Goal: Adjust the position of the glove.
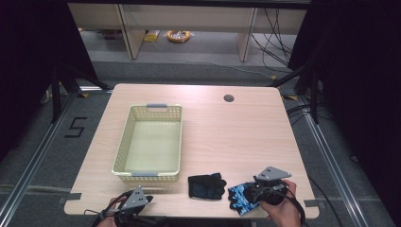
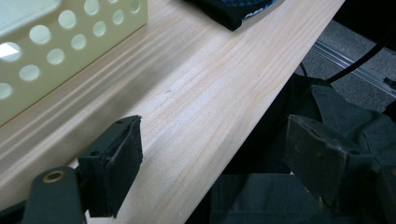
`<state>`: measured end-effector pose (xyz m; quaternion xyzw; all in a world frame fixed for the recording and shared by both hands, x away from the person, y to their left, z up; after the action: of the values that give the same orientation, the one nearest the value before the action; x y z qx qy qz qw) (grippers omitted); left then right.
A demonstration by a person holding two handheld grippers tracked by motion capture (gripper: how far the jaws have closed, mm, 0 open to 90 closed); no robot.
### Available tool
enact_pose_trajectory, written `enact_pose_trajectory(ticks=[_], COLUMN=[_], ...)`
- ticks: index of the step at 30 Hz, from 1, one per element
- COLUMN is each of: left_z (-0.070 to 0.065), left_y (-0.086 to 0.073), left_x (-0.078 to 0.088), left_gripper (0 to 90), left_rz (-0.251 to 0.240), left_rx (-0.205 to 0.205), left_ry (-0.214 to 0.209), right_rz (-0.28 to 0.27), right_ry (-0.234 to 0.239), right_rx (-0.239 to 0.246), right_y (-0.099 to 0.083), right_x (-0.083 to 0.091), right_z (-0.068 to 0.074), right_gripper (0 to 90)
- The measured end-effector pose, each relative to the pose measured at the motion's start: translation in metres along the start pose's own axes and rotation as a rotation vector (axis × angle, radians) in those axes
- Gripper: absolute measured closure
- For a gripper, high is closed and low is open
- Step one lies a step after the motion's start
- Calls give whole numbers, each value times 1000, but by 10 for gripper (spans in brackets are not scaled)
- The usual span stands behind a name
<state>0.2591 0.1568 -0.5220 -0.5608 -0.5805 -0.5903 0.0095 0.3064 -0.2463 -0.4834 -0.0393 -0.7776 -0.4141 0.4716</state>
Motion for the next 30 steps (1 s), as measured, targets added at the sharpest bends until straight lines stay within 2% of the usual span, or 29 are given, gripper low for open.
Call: enact_pose_trajectory(ticks=[3, 4, 5, 6, 7, 8, 11, 12, 13, 14, 15, 16, 18, 22, 23, 24, 25, 26, 27, 28, 29, 30], left_z=[2, 1, 1, 0, 0, 2, 1, 2, 2, 2, 1, 2, 1, 2, 1, 2, 2, -1, -1, 0, 0, 0], left_y=[0, 0, 0, 0, 0, 0, 0, 1, 1, 1, 0, 0, 0, 0, 0, 0, 0, 0, 0, 0, 0, 0], left_x=[1, 0, 1, 0, -1, 0, -1, 0, 0, 0, -1, 0, 0, 0, -1, 0, 0, -1, -1, -1, -1, -1], left_gripper=[187, 187, 187, 187, 187, 187, 187, 187, 187, 187, 187, 187, 187, 187, 187, 187, 187, 187, 187, 187, 187, 187], left_rz=[20, 9, 12, -1, -2, 19, 9, 14, 14, 13, 11, 15, 14, 22, 19, 23, 23, 9, 9, 10, 10, 10], left_rx=[-22, -6, -11, 5, 7, -19, -10, -33, -33, -32, -7, -14, -26, -21, -26, -43, -43, -5, -5, -7, -7, -7], left_ry=[10, 0, -3, -5, -5, 10, 8, 6, 6, 7, 9, 10, 9, 12, 9, 1, 1, -3, -3, -3, -3, -3], right_rz=[16, 41, 44, 43, 56, 66, 71, 64, 64, 67, 67, 75, 72, 54, 45, 41, 41, 36, 36, 33, 33, 8], right_ry=[-6, -9, -8, -19, -12, -9, -2, 3, 3, 17, 17, 24, 36, 50, 86, 119, 119, 140, 140, 138, 138, 138], right_rx=[-19, -48, -49, -37, -66, -75, -82, -70, -70, -94, -94, -80, -112, -91, -104, -128, -128, -124, -124, -131, -131, -117], right_y=[-6, -10, -13, -15, -16, -18, -20, -22, -22, -22, -22, -23, -24, -28, -28, -28, -28, -28, -28, -29, -29, -31], right_x=[0, 0, -1, -2, -2, -2, -5, -8, -8, -9, -9, -11, -14, -16, -17, -17, -17, -16, -16, -15, -15, -16], right_z=[-2, -2, -3, -4, -4, -4, -5, -6, -6, -4, -4, -5, -3, -8, -8, -7, -7, -8, -8, -9, -9, -11], right_gripper=[606, 599, 598, 591, 583, 582, 573, 569, 569, 569, 569, 569, 572, 600, 626, 689, 689, 758, 758, 835, 835, 854])
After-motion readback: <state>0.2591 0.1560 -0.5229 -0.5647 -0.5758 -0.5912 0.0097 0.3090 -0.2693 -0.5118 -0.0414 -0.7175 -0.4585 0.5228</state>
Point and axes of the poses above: each handheld gripper's, and its own axes: x roughly backward along the jaws, y roughly out of its top, z roughly to its left, the point moved 2 cm from there along -x, roughly forward along the jaws, and after that the axes turned 12 degrees about x, right-handed, at the moved point
